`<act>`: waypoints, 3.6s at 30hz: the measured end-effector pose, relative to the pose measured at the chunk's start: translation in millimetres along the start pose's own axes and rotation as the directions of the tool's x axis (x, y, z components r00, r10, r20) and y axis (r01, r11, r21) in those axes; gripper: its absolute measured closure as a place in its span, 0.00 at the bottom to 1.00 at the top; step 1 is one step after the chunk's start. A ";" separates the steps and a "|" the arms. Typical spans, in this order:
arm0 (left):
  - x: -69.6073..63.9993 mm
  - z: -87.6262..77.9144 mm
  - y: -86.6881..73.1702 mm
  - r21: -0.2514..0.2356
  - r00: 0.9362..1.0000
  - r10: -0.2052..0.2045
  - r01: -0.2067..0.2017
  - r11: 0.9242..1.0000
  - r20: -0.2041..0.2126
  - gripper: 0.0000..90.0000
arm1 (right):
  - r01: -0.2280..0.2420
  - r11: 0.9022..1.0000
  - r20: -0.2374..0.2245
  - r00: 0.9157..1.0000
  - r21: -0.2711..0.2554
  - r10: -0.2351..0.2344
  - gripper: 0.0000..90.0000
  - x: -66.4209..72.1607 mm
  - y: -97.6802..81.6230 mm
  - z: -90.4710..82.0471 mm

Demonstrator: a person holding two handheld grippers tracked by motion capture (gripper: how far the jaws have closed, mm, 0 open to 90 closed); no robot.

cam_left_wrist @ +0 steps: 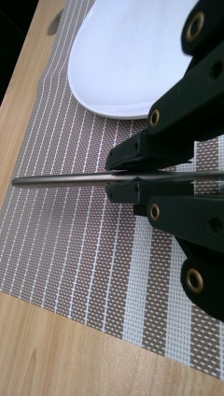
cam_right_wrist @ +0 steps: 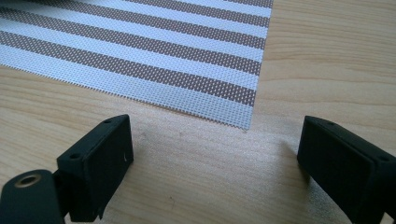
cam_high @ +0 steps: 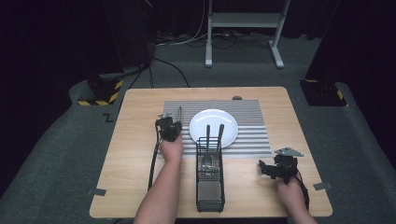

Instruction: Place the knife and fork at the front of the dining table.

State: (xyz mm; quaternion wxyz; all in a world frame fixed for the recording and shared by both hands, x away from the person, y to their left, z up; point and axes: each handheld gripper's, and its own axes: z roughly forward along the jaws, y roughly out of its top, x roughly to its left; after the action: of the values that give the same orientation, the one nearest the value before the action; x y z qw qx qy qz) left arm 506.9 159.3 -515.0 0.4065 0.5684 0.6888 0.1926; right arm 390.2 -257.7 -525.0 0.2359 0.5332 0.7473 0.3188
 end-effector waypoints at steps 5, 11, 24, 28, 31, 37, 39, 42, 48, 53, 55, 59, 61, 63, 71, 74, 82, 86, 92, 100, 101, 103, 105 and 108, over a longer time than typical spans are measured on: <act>0.9 -2.6 1.0 -0.012 1.000 0.006 -0.006 1.000 -0.007 0.90 | 0.000 1.000 -0.002 1.000 -0.001 0.000 0.12 -0.1 -0.4 -0.4; 4.4 -12.4 8.6 -0.058 1.000 0.001 0.001 0.998 0.018 0.90 | 0.000 1.000 -0.003 1.000 -0.001 0.000 0.12 -0.1 -0.4 -0.4; 13.8 -42.0 -17.1 -0.036 0.973 0.212 -0.216 0.976 -0.092 0.98 | 0.000 1.000 -0.002 1.000 -0.001 0.000 0.12 -0.1 -0.4 -0.4; 12.5 -57.3 -36.4 0.006 0.942 0.305 -0.307 0.952 -0.139 0.91 | 0.001 1.000 -0.002 1.000 0.000 -0.001 0.11 -0.2 -0.3 -0.4; 12.2 -62.2 -48.7 0.049 0.921 0.355 -0.352 0.935 -0.164 0.83 | 0.001 1.000 -0.002 1.000 -0.001 -0.001 0.11 -0.1 -0.3 -0.3; 11.5 -63.4 -55.2 0.091 0.916 0.369 -0.358 0.929 -0.158 0.76 | 0.001 1.000 -0.002 1.000 0.000 -0.001 0.11 -0.1 -0.3 -0.3; 9.3 -63.9 -57.5 0.085 0.913 0.376 -0.367 0.926 -0.157 0.76 | 0.001 1.000 -0.002 1.000 0.000 -0.001 0.11 -0.1 -0.3 -0.3; 9.8 -64.9 -59.1 0.077 0.921 0.362 -0.354 0.932 -0.145 0.74 | 0.001 1.000 -0.002 1.000 0.000 -0.001 0.11 -0.1 -0.3 -0.3; 20.8 -77.2 -57.0 0.047 0.933 0.331 -0.328 0.944 -0.138 0.63 | 0.001 1.000 -0.002 1.000 0.000 -0.001 0.11 -0.1 -0.3 -0.3; 43.5 -97.6 -57.5 0.037 0.941 0.308 -0.306 0.951 -0.141 0.46 | 0.001 1.000 -0.002 1.000 0.000 -0.001 0.11 -0.1 -0.3 -0.3; 54.4 -105.2 -60.5 0.045 0.941 0.306 -0.303 0.952 -0.145 0.40 | 0.001 1.000 -0.002 1.000 0.000 -0.001 0.11 -0.1 -0.3 -0.4; 77.5 -119.6 -67.4 0.075 0.943 0.299 -0.290 0.954 -0.144 0.24 | 0.001 1.000 -0.004 1.000 0.000 -0.001 0.12 -0.2 -0.3 -0.4; 88.8 -124.9 -71.5 0.093 0.951 0.279 -0.268 0.959 -0.136 0.21 | -0.001 1.000 -0.005 1.000 0.000 0.001 0.12 -0.2 -0.4 -0.5; 93.6 -128.3 -75.4 0.103 0.956 0.267 -0.255 0.961 -0.124 0.19 | 0.001 1.000 -0.004 1.000 0.000 -0.001 0.11 -0.2 -0.3 -0.4; 88.0 -128.8 -83.5 0.100 0.938 0.317 -0.305 0.947 -0.139 0.16 | 0.005 1.000 0.000 1.000 -0.003 -0.005 0.14 0.7 -1.3 -2.0; 88.8 -128.9 -83.1 0.104 0.938 0.321 -0.309 0.945 -0.130 0.15 | 0.026 1.000 0.008 1.000 -0.014 -0.026 0.16 0.8 -3.0 -5.2; 88.2 -127.9 -82.9 0.112 0.936 0.331 -0.318 0.941 -0.124 0.12 | 0.084 0.990 0.020 0.996 -0.114 -0.082 0.15 7.3 -0.5 -21.8; 88.6 -128.4 -83.2 0.113 0.935 0.335 -0.322 0.940 -0.117 0.12 | 0.083 0.981 -0.012 0.996 -0.174 -0.086 0.15 13.7 7.6 -29.4; 88.3 -129.3 -84.1 0.111 0.935 0.336 -0.324 0.940 -0.114 0.12 | 0.093 0.965 -0.037 0.994 -0.247 -0.105 0.14 25.1 18.4 -35.7; 87.7 -131.2 -86.0 0.111 0.935 0.337 -0.325 0.939 -0.114 0.12 | 0.062 0.943 -0.069 0.994 -0.326 -0.090 0.14 42.3 31.4 -45.5; 87.6 -131.3 -86.1 0.112 0.935 0.336 -0.324 0.939 -0.114 0.12 | 0.060 0.939 -0.073 0.993 -0.340 -0.090 0.14 43.9 32.8 -47.3; 87.6 -131.4 -86.1 0.112 0.935 0.337 -0.325 0.939 -0.113 0.12 | 0.057 0.930 -0.080 0.992 -0.364 -0.092 0.15 48.8 37.7 -51.6; 87.7 -131.4 -86.2 0.113 0.935 0.337 -0.325 0.939 -0.113 0.12 | 0.061 0.920 -0.093 0.990 -0.387 -0.105 0.15 53.5 42.6 -54.9; 87.7 -131.4 -86.3 0.111 0.935 0.336 -0.324 0.939 -0.113 0.12 | 0.062 0.908 -0.106 0.988 -0.414 -0.116 0.15 61.2 49.0 -58.7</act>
State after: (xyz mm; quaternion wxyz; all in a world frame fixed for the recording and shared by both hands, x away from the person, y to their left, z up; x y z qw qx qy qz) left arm 348.5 243.4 -529.5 0.2962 0.6802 0.6166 0.2635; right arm 361.6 -201.7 -449.9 0.3081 0.4157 0.7010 0.4908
